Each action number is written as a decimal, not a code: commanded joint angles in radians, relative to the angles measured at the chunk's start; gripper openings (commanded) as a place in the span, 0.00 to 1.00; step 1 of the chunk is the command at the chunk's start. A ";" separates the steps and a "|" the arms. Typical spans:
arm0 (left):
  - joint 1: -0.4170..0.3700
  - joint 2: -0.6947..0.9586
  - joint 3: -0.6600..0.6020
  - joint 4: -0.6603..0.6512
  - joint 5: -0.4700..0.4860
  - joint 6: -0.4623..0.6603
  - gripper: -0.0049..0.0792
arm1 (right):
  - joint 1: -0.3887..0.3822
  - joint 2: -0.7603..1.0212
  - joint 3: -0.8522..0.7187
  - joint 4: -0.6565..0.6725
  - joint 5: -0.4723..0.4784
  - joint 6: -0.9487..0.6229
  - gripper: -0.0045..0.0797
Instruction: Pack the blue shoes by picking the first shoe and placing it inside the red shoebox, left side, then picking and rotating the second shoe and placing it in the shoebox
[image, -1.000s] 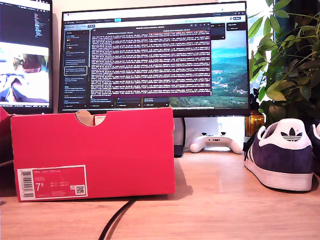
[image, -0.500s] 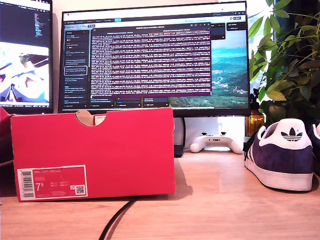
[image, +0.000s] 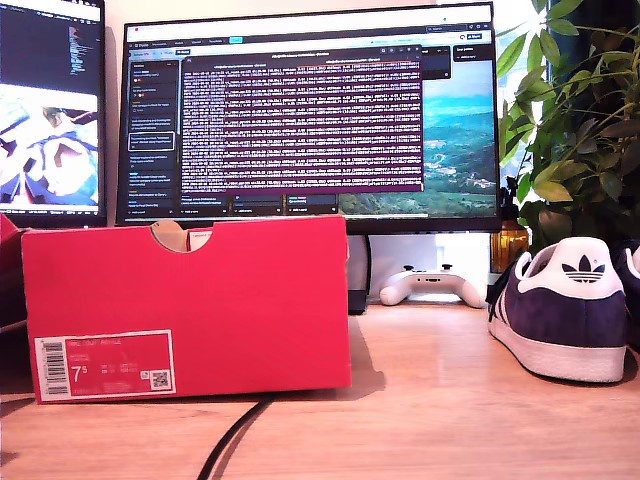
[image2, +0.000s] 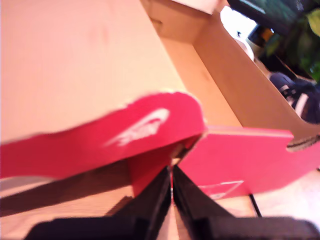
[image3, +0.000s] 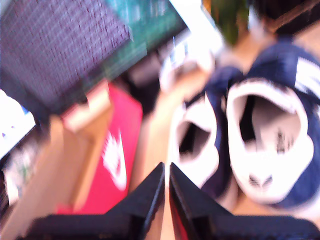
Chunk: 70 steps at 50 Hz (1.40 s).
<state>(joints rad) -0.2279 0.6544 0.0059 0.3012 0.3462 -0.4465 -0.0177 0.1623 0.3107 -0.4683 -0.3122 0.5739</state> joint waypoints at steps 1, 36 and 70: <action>-0.017 0.041 -0.031 0.041 0.001 -0.006 0.03 | 0.005 0.068 0.048 -0.047 -0.008 -0.043 0.06; -0.055 0.177 -0.031 0.160 -0.043 0.002 0.03 | 0.209 1.025 0.742 -0.411 0.093 -0.216 0.06; -0.055 0.177 -0.031 0.193 -0.047 0.001 0.03 | 0.319 1.342 0.927 -0.457 0.170 -0.242 0.65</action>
<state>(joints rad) -0.2806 0.8288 0.0055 0.4850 0.3035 -0.4465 0.2905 1.4853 1.2301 -0.9344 -0.1463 0.3386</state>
